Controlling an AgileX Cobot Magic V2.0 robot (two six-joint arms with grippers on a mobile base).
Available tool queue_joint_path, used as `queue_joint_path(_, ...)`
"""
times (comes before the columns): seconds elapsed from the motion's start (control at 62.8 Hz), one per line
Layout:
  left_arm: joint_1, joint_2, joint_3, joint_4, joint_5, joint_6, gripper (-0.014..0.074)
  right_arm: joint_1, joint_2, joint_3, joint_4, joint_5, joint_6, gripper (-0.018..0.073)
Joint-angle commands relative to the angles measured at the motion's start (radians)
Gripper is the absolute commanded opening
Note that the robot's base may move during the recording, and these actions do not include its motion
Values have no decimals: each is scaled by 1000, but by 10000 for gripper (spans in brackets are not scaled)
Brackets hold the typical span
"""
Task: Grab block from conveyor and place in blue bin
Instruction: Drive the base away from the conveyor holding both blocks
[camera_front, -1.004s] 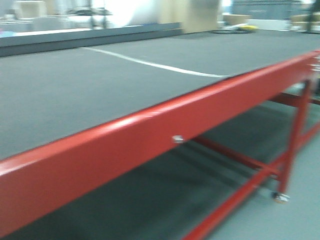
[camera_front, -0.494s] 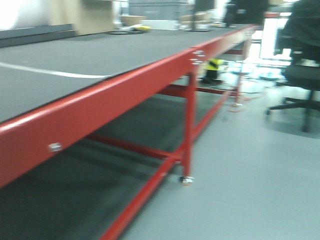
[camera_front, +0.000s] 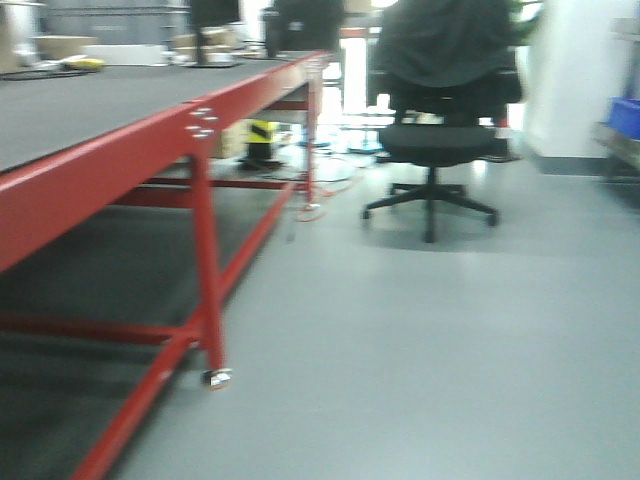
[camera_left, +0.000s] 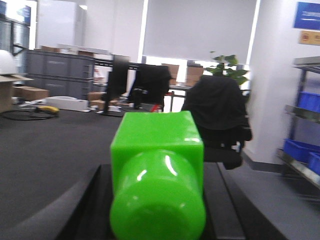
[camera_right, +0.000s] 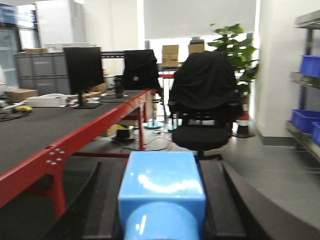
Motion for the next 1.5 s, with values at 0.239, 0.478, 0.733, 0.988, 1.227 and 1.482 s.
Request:
queue_joint_path(0.239,-1,-3,3,-3,-13,3,-111,0,0,-5,4,-14,-8,-162)
queue_joint_path(0.478,-1,-3,3,-3,-13,3,-111,0,0,-5,4,-14,-8,-162)
queue_joint_path(0.733,-1,-3,3,-3,-13,3,-111,0,0,-5,4,-14,-8,-162)
queue_joint_path(0.988,-1,-3,3,-3,-13,3,-111,0,0,-5,4,-11,-8,-162)
queue_joint_path(1.227,-1,-3,3,-3,-13,3,-111,0,0,-5,4,-11,-8,-162)
queue_joint_path(1.482,-1,-3,3,-3,-13,3,-111,0,0,-5,4,-11,-8,-162)
